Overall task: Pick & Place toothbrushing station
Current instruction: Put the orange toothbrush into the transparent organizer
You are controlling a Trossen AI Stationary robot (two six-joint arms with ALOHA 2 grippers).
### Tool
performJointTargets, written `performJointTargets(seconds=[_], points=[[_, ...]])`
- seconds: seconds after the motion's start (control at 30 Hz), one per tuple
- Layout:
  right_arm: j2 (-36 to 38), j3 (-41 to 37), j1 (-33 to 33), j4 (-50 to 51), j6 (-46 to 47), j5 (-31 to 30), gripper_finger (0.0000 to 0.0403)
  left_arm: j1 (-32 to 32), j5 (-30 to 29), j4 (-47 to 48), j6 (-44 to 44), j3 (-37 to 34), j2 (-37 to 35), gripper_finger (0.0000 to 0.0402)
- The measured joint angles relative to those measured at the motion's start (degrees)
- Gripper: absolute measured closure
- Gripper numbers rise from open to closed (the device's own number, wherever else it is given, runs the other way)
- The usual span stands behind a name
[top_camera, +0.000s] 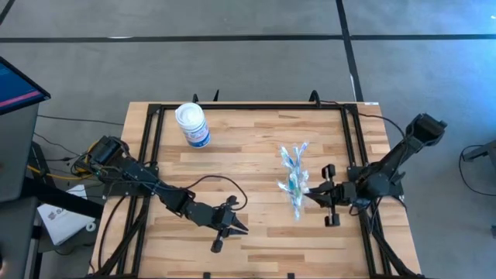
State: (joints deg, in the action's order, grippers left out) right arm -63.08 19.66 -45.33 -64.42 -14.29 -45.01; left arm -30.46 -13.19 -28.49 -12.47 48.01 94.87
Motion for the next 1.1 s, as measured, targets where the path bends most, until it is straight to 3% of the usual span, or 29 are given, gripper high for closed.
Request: performJointTargets(seconds=[0.37, 0.57, 1.1], points=[[-11.0, -6.2, -0.6, -24.9, -7.1, 0.3, 0.0401, 0.0, 0.0, 0.0, 0.0, 0.0, 0.0, 0.0363], [-15.0, -6.4, 1.6, -25.4, -5.2, 0.5, 0.0401, 0.0, 0.0, 0.0, 0.0, 0.0, 0.0, 0.0363], [-15.0, -8.9, 4.1, -25.4, -0.8, 1.5, 0.0402, 0.0, 0.0, 0.0, -0.2, 0.0, 0.0, 0.0363]])
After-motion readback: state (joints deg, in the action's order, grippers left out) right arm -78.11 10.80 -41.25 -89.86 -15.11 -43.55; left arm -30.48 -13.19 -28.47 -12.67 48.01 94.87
